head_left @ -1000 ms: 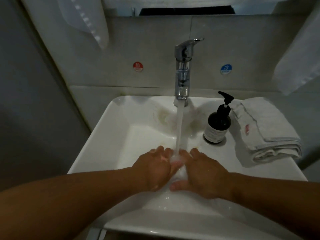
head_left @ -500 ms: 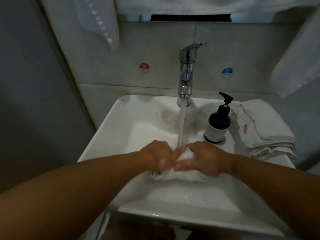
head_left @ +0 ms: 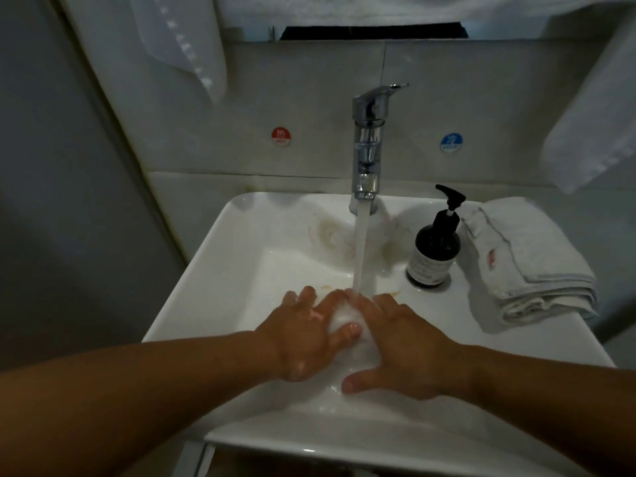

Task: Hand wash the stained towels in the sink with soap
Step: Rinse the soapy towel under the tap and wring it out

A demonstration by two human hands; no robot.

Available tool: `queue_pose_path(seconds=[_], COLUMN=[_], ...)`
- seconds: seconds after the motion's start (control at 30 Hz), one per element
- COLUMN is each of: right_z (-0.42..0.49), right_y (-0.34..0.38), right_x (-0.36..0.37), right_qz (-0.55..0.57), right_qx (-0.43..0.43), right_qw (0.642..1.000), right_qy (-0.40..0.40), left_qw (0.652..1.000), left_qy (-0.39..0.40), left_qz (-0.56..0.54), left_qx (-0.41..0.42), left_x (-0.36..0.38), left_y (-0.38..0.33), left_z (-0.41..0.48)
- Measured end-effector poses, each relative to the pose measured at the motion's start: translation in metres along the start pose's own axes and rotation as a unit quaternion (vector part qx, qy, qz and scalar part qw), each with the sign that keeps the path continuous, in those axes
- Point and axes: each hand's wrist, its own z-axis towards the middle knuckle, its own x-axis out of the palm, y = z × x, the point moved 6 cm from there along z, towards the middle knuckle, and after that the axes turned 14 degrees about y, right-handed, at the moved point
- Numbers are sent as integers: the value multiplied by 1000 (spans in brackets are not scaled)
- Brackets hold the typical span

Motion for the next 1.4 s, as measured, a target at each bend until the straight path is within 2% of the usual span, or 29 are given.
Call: queue_pose_path(seconds=[0.13,0.2,0.33,0.47,0.53,0.63,0.7,0.77,0.8,0.87,0.9,0.97,1.07,1.13,1.2,1.3,1.4], right_z=[20,25,28,24,19,9,4,-3,-6,-10,-9,-2,15,19,21,24,23], right_y=[-3,-4,-8,-5,-4,-8,-9,-9,-8,-5,-5,-9,-13,-9,-9,-11,-12], right_x=[-2,-3,-16,-26,-27,-24,-27,-38,-38,-27,-18,-5,-2,-7,-12,-19,-28], right_qz=[-44,-67,-34,-26,51,189,129,22,14,45,43,-9,-46,-35,-33,-58,-44], right_qx=[30,49,52,30,0,17,53,61,37,-38,-51,-18,24,21,34,51,67], right_qw=[997,995,996,997,997,981,989,997,998,998,997,998,999,998,997,995,993], right_qy=[-61,-53,-57,-72,-49,44,46,-33,-54,-8,28,55,-2,-44,-64,-71,-81], left_qw=[986,991,997,994,996,990,993,998,997,993,994,997,999,997,995,997,995], left_qy=[-36,-27,-36,-90,-50,84,79,28,29,58,64,45,-15,-29,-33,-65,-89], left_qz=[152,123,-56,7,-11,-94,-79,-61,-66,-75,-63,-52,-18,60,83,10,-19], left_qx=[59,47,-32,-67,-67,-58,-49,0,32,67,60,45,34,51,49,30,-28], left_x=[-2,-2,-17,-26,-27,-26,-29,-33,-30,-17,-9,-1,-2,-4,-8,-21,-26], left_y=[-16,-13,-2,-3,1,3,7,8,7,1,-1,-6,-8,-14,-16,-13,-4], left_z=[10,17,21,11,9,2,2,-2,-5,-9,-9,-3,8,13,18,23,30])
